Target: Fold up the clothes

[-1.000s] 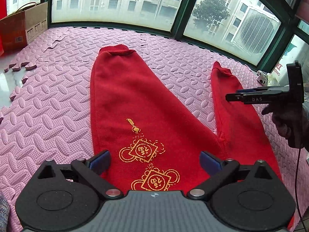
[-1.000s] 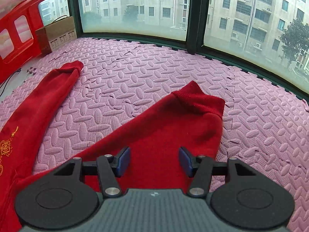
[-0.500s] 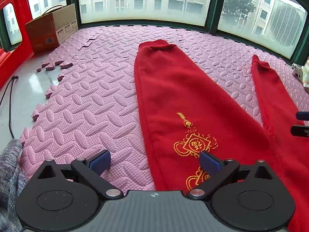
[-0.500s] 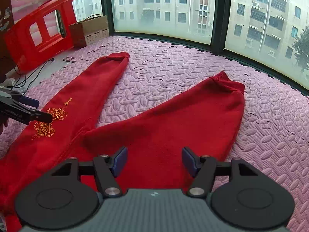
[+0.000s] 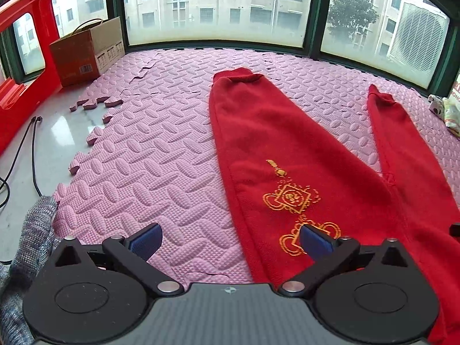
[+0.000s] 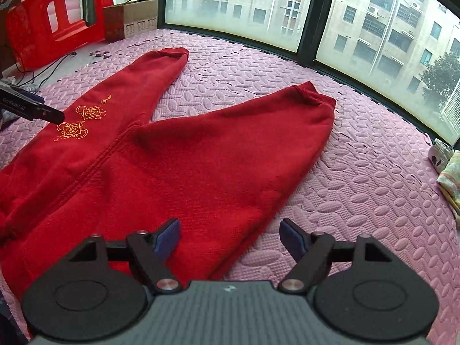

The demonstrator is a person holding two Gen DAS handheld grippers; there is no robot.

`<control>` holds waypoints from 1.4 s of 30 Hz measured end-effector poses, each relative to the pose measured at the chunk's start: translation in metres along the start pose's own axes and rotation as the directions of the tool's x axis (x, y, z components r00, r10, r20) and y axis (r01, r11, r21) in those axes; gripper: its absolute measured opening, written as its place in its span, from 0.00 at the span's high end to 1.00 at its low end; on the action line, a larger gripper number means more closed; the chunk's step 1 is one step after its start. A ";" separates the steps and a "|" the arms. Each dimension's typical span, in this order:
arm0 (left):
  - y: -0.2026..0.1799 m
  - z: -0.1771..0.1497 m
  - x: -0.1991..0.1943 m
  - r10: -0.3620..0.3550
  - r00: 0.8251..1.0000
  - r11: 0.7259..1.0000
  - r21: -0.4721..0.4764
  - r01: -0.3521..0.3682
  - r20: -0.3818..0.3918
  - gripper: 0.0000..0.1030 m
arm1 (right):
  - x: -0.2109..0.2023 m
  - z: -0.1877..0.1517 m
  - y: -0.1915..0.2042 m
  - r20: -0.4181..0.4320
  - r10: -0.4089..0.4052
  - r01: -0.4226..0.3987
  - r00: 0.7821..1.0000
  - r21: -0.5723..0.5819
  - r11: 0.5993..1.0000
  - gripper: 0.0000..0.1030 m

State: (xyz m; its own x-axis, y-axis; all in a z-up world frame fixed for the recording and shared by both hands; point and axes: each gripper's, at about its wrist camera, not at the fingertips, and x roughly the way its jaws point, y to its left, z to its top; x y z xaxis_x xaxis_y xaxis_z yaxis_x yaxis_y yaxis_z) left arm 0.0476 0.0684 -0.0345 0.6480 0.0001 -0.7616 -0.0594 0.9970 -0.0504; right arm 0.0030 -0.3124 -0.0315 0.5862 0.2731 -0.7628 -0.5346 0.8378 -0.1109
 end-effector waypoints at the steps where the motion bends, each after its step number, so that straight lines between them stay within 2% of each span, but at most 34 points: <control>1: -0.007 -0.002 -0.004 -0.022 1.000 1.000 0.009 0.022 0.000 0.00 | -0.004 0.000 0.001 0.009 0.000 0.000 1.000 0.010 1.000 0.24; 6: -0.041 -0.016 -0.017 -0.103 0.995 0.991 0.088 0.103 -0.015 0.00 | -0.011 0.001 0.012 0.038 0.029 -0.030 0.999 0.031 0.999 0.19; 10: -0.052 -0.031 -0.019 -0.041 0.999 0.985 0.168 0.039 0.005 0.00 | -0.012 -0.009 0.018 0.011 0.011 -0.011 1.000 0.013 1.000 0.19; 16: -0.039 -0.042 -0.019 0.021 1.000 0.984 0.175 -0.022 0.006 0.00 | -0.023 -0.032 0.004 -0.018 -0.044 0.045 0.999 0.081 0.996 0.19; 21: -0.033 -0.038 -0.029 0.035 0.999 0.989 0.141 -0.036 0.009 0.00 | -0.037 -0.021 0.015 0.056 -0.017 0.012 0.998 0.082 0.997 0.18; 26: -0.049 -0.031 -0.038 -0.040 0.998 0.992 0.124 0.034 0.043 0.00 | -0.029 -0.006 0.038 0.104 0.043 -0.050 0.994 0.064 0.997 0.17; 29: -0.063 -0.031 -0.033 -0.059 0.998 0.989 0.140 0.054 0.036 0.00 | -0.016 -0.005 0.048 0.089 0.032 -0.038 0.995 0.062 0.997 0.17; 33: -0.073 -0.040 -0.021 -0.017 1.000 0.981 0.194 0.016 0.006 0.00 | -0.011 -0.016 0.043 0.046 -0.016 0.013 0.999 0.075 0.997 0.17; 37: -0.057 -0.046 -0.020 -0.025 0.999 0.986 0.166 0.028 -0.020 0.00 | -0.019 -0.028 0.025 0.029 -0.009 0.005 1.000 0.143 0.990 0.15; 42: -0.052 -0.048 -0.026 -0.028 0.999 0.984 0.175 0.032 -0.027 0.00 | -0.029 -0.020 0.024 0.076 -0.005 -0.006 0.997 0.143 0.990 0.15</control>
State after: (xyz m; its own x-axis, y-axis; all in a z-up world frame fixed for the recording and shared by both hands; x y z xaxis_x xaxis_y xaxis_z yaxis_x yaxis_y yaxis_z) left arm -0.0025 0.0126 -0.0434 0.6291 -0.0295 -0.7768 0.0951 0.9947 0.0393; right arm -0.0385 -0.3097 -0.0250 0.6332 0.3042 -0.7117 -0.4457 0.8951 -0.0140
